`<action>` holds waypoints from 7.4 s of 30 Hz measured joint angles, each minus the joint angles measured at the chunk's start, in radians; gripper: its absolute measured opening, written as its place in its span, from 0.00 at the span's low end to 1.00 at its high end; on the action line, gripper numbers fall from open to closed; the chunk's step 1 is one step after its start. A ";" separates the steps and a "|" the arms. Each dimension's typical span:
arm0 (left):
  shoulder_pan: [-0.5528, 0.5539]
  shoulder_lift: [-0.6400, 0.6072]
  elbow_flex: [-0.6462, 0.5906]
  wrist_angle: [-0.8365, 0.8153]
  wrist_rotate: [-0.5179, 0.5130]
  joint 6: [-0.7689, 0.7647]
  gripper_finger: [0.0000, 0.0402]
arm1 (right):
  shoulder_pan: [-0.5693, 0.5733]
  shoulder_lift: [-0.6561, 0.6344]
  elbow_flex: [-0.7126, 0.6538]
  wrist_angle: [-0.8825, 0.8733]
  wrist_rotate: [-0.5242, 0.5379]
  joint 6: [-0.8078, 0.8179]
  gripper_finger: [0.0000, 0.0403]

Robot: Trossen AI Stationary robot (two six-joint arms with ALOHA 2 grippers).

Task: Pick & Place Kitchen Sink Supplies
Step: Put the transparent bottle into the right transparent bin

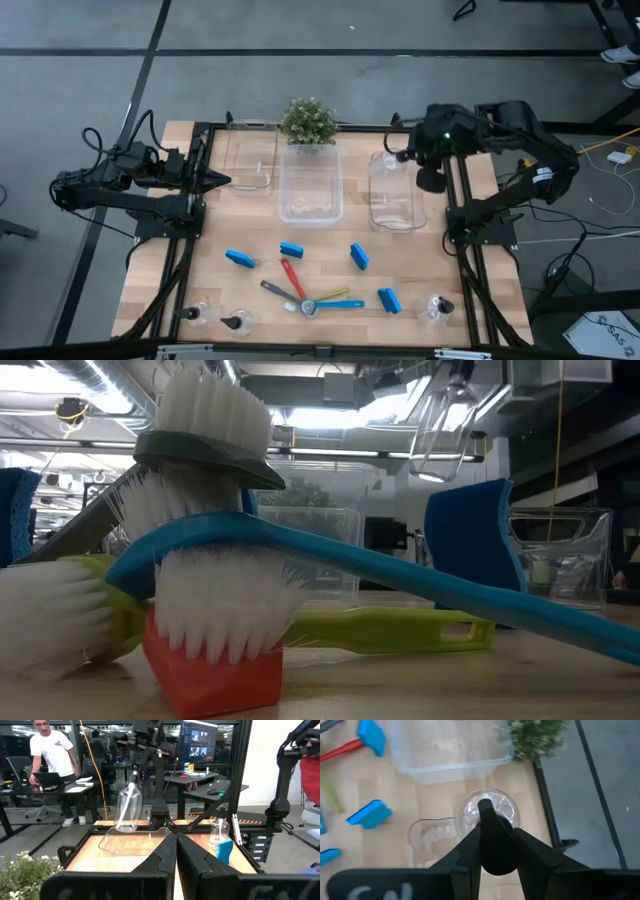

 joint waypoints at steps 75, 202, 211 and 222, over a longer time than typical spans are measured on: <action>0.000 0.000 0.000 0.000 0.000 0.000 0.02 | -0.467 -0.201 -0.605 0.227 -0.152 -0.018 0.24; 0.000 0.000 0.000 0.000 0.000 0.000 0.01 | 1.026 0.018 -0.599 0.383 -0.060 1.338 0.47; 0.000 0.000 0.000 0.000 0.000 0.000 0.02 | 1.035 0.020 -0.598 0.338 -0.174 1.535 0.47; 0.000 0.000 0.000 0.000 0.000 0.000 0.02 | 1.069 0.048 -0.597 0.341 -0.202 1.589 0.47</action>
